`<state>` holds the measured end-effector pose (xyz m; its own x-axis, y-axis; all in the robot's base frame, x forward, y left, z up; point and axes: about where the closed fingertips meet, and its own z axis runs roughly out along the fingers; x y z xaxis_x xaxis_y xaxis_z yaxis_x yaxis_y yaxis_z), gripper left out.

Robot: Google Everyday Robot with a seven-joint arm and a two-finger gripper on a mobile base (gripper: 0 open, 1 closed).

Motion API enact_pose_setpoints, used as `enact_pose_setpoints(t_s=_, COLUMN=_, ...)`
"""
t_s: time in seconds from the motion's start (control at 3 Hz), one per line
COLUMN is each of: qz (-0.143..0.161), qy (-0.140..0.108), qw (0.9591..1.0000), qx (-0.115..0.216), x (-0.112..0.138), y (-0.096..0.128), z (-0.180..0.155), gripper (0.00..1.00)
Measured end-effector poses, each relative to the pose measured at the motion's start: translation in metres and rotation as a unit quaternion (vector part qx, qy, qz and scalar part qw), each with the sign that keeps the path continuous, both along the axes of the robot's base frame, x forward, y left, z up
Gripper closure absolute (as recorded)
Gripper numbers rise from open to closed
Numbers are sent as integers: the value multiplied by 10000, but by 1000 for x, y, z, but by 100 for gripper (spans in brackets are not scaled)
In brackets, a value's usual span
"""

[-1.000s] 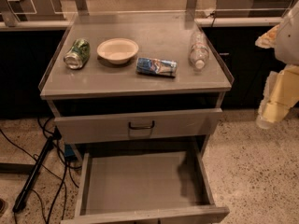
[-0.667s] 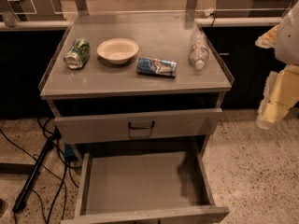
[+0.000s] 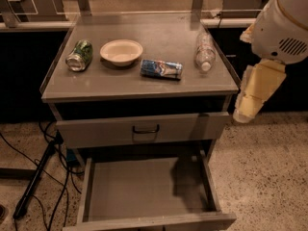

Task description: Place redbull can into middle drawer

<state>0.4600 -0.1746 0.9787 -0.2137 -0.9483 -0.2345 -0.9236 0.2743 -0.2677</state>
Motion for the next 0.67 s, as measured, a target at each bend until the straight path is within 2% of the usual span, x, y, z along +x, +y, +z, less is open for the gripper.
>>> enact_pose_setpoints(t_s=0.33, qz=-84, qy=48, qw=9998, qx=-164, x=26, y=27, z=-22, gripper=0)
enact_pose_setpoints(t_s=0.67, qz=-116, qy=174, qw=9991, qx=-367, x=65, y=53, z=-49, gripper=0)
